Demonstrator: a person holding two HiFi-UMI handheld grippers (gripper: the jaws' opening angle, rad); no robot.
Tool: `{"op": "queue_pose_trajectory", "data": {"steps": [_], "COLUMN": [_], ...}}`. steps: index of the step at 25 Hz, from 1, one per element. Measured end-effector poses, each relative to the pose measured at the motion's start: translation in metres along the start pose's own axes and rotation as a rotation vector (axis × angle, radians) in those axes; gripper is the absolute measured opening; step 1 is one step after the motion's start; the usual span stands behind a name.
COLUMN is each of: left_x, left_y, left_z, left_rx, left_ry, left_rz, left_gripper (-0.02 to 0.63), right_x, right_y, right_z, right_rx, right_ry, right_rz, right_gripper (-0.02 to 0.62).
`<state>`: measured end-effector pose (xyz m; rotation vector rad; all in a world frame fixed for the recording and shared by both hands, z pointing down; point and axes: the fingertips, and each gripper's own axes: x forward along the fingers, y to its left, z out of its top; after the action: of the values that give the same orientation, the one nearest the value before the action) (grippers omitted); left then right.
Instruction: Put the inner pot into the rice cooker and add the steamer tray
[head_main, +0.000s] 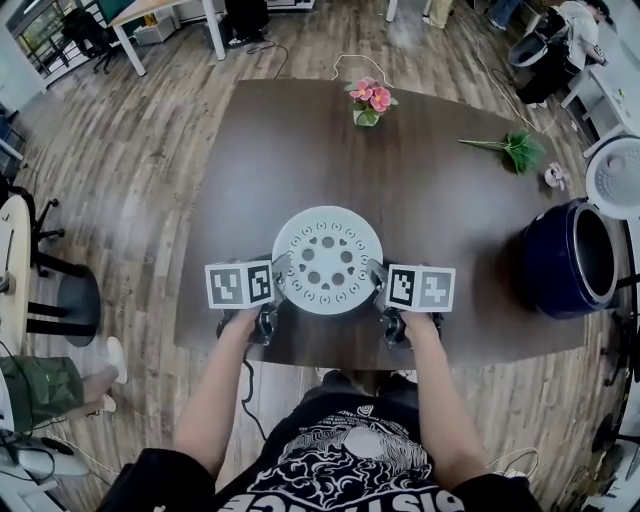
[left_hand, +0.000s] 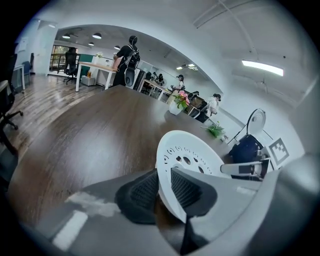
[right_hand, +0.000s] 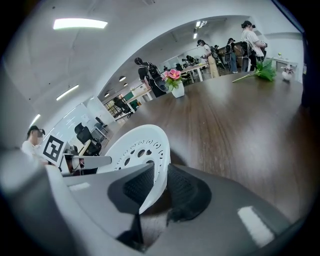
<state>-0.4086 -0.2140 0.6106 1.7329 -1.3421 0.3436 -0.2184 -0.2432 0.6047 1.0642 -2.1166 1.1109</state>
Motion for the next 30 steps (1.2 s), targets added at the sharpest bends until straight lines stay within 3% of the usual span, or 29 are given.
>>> {"op": "queue_pose_trajectory", "data": {"steps": [16, 30], "left_x": [0.020, 0.048], "left_y": [-0.109, -0.264], "left_z": [0.037, 0.095], "left_rx": [0.129, 0.273], "left_ry": [-0.061, -0.149], "left_rz": [-0.096, -0.255], "left_gripper": [0.084, 0.084], "right_x": [-0.089, -0.220], "right_y": [-0.060, -0.134], "right_z": [0.039, 0.106], "right_rx": [0.047, 0.046], "right_ry": [-0.203, -0.464], "right_rz": [-0.048, -0.119], "right_gripper": [0.074, 0.069]}}
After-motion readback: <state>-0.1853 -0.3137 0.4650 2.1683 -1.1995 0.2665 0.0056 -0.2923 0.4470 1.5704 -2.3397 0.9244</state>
